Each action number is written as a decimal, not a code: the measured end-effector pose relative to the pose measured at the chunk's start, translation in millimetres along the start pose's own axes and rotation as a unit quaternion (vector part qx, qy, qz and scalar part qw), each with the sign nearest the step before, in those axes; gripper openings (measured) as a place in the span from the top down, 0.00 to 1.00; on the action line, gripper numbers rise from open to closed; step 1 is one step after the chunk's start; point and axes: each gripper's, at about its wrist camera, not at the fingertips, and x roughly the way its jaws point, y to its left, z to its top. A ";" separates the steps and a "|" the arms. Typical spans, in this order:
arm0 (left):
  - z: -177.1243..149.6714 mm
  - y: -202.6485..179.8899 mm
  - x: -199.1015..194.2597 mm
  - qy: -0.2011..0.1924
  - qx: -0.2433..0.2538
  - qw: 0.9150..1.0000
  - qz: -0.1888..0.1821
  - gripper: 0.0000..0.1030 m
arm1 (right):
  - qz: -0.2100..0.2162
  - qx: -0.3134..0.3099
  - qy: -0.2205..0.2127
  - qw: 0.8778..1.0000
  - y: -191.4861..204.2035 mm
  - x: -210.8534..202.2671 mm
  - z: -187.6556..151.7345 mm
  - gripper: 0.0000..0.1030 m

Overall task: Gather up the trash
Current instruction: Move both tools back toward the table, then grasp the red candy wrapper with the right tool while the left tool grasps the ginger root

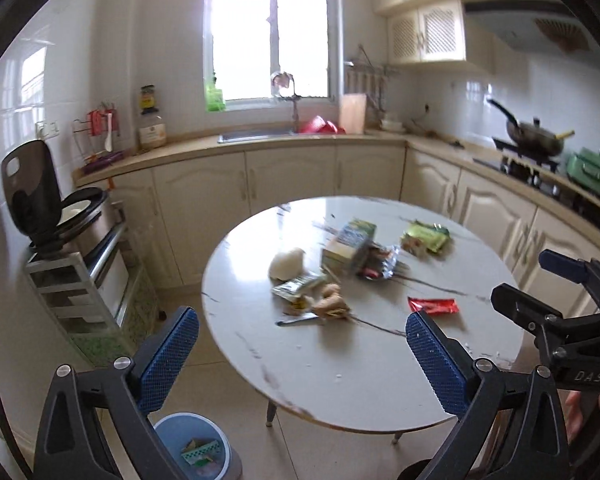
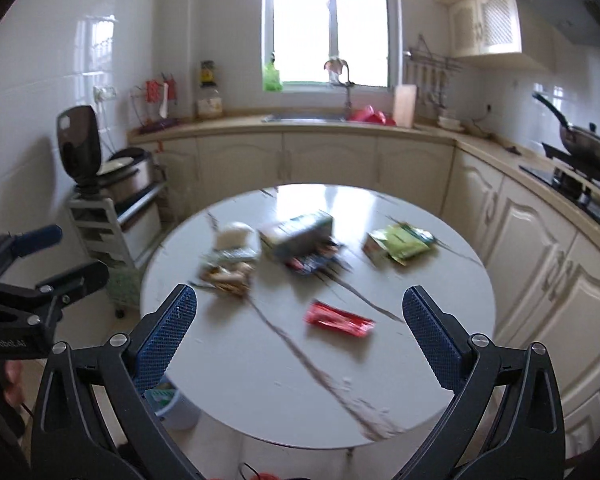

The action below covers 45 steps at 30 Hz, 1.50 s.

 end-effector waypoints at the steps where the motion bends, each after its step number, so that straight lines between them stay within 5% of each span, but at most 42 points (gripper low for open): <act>1: 7.9 -5.9 8.8 0.006 0.001 1.000 -0.002 0.01 | -0.001 0.000 0.008 1.000 -6.8 4.8 -2.7 0.00; 14: 38.0 -29.7 124.9 0.101 0.004 0.995 0.007 0.01 | 0.011 -0.038 0.167 0.985 -53.8 118.0 -33.1 0.03; 21: 29.5 -19.1 168.5 0.124 -0.004 0.992 0.005 0.01 | 0.043 -0.077 0.209 0.974 -45.2 157.8 -32.5 0.28; 28: 26.6 2.5 196.6 0.135 -0.032 0.990 0.002 0.01 | 0.076 -0.069 0.208 0.973 -48.9 167.6 -27.5 0.66; 38: 38.9 -0.7 238.9 0.152 -0.055 0.986 -0.034 0.04 | 0.113 -0.012 0.186 0.976 -68.6 161.1 -20.3 0.86; 45: 44.3 -19.8 271.6 0.176 -0.020 0.984 -0.007 0.30 | 0.108 0.005 0.179 0.978 -73.2 160.0 -20.3 0.87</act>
